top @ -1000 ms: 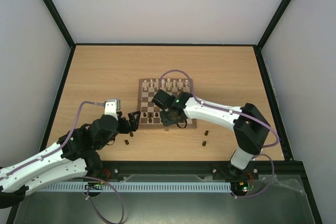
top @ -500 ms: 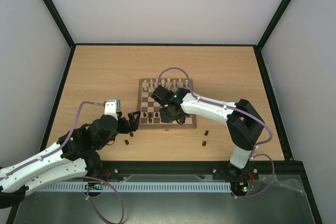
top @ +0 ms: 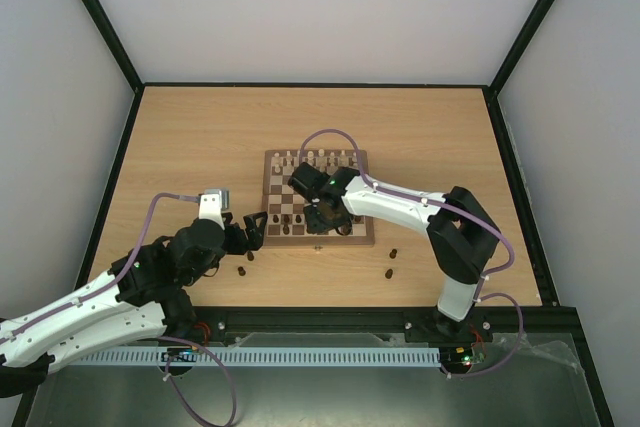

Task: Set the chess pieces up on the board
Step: Place the chess piece on the chessboard, then pick up the chess piece at the center of the board.

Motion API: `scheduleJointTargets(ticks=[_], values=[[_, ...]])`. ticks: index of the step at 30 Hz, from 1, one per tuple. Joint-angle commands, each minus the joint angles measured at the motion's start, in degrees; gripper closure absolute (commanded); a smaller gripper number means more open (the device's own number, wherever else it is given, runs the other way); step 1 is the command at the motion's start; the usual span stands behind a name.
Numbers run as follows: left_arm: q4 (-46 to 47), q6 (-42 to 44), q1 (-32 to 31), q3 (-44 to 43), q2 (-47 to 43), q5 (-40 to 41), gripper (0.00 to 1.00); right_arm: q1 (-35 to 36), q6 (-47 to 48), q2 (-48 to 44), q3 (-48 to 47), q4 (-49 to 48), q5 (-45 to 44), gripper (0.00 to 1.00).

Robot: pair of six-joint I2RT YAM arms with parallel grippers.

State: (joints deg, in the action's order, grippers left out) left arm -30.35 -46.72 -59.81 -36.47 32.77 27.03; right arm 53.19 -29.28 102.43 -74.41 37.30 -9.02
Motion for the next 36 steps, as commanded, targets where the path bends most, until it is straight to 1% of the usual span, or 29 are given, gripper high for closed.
scheduleJointTargets(ticks=[1, 6, 9, 13, 16, 17, 20, 24, 26, 29, 31, 33, 36], values=[[0.38, 0.30, 0.01, 0.35, 0.09, 1.36, 0.01, -0.36, 0.54, 0.78, -1.08, 1.68, 0.49, 0.74], [0.38, 0.23, 0.00, 0.42, 0.09, 1.45, 0.01, -0.30, 0.24, -1.46, -0.89, 1.99, 0.58, 0.65], [0.42, 0.23, 0.00, 0.37, 0.09, 1.40, 0.01, -0.34, -0.43, -4.76, 0.00, 3.00, -0.43, 0.55], [0.65, 0.44, 0.04, 0.54, 0.05, 1.12, 0.01, -0.37, -1.91, -11.67, 4.47, 3.81, -2.55, 0.26], [1.20, 0.78, -0.02, 0.52, -0.03, 0.40, 0.01, -0.36, -4.14, -17.70, 9.32, 3.73, -4.30, 0.14], [1.36, 1.02, 0.03, 0.46, 0.00, 0.08, 0.01, -0.37, -5.22, -19.78, 10.84, 4.13, -5.04, 0.12], [1.68, 1.56, 0.08, 0.34, -0.10, -0.56, 0.01, -0.31, -8.46, -26.58, 15.54, 5.34, -6.66, 0.09], [2.25, 2.26, 0.07, 0.36, -0.12, -1.73, 0.01, -1.87, -12.34, -32.56, 20.56, 7.23, -9.21, 0.08], [2.54, 2.54, 0.13, 0.51, -0.16, -2.31, 0.01, -4.03, -13.71, -34.12, 22.97, 6.65, -9.24, 0.10], [3.02, 2.92, 0.05, 0.75, -0.64, -2.96, 0.01, -6.45, -15.42, -34.85, 23.01, 5.41, -8.94, 0.10], [3.19, 2.99, 0.12, 0.87, -0.98, -3.24, 0.01, -7.34, -16.24, -34.39, 23.42, 4.92, -10.31, 0.11], [3.30, 3.19, 0.05, 0.87, -1.13, -3.57, 0.01, -8.89, -16.64, -32.73, 24.52, 4.94, -10.12, 0.14], [3.69, 3.45, 0.09, 0.93, -0.90, -3.98, 0.01, -10.23, -17.59, -31.45, 28.90, -0.12, -6.51, 0.25]])
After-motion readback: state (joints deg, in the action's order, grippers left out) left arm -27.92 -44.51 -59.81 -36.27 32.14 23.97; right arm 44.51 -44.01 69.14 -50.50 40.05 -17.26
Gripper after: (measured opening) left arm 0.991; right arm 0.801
